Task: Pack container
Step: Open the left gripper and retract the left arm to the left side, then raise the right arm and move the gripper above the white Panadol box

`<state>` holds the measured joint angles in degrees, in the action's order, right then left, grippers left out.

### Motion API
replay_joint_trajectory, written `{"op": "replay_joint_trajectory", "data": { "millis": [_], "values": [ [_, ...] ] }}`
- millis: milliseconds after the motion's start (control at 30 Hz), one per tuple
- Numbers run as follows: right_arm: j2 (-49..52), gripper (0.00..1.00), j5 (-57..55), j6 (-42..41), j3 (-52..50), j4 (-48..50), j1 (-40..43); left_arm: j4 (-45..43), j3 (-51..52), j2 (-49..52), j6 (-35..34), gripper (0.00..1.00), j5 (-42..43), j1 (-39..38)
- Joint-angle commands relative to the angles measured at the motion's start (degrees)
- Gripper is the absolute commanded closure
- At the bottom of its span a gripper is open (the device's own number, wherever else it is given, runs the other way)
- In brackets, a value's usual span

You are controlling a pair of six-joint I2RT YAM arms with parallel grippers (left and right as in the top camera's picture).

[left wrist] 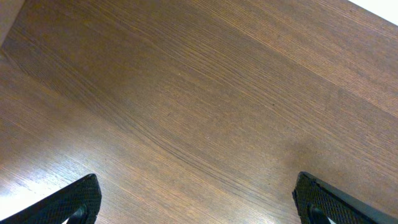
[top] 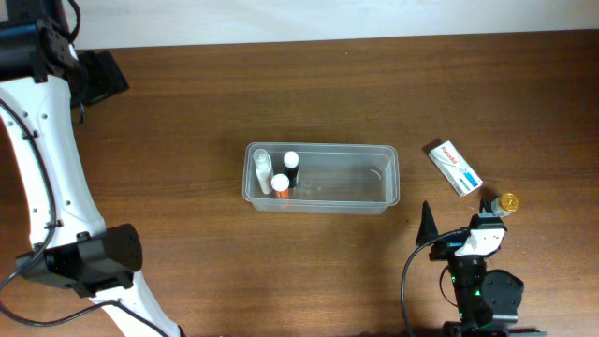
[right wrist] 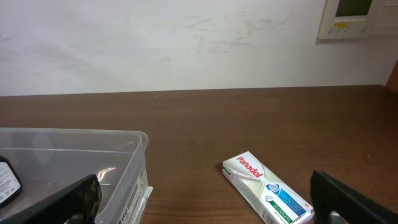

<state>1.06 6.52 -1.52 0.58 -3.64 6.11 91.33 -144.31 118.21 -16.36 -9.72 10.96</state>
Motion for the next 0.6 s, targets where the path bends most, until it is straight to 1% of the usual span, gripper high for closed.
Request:
{"op": "replay_joint_trajectory", "data": {
  "millis": [0,233,433,567],
  "values": [
    [-0.15,0.02,-0.31,-0.42,-0.26,-0.37,-0.09,0.26,-0.98,0.17,-0.76,0.01,-0.20,0.28],
    [-0.15,0.02,-1.70,-0.44,-0.26,0.13,-0.09,0.26,-0.98,0.17,-0.76,0.01,-0.20,0.28],
    [-0.15,0.02,0.39,-0.39,0.07,8.39,-0.09,0.26,-0.98,0.17,-0.76,0.01,-0.22,0.28],
    [0.07,0.02,0.42,-0.37,3.10,8.59,-0.09,0.26,-0.98,0.17,-0.76,0.00,-0.20,0.28]
  ]
}}
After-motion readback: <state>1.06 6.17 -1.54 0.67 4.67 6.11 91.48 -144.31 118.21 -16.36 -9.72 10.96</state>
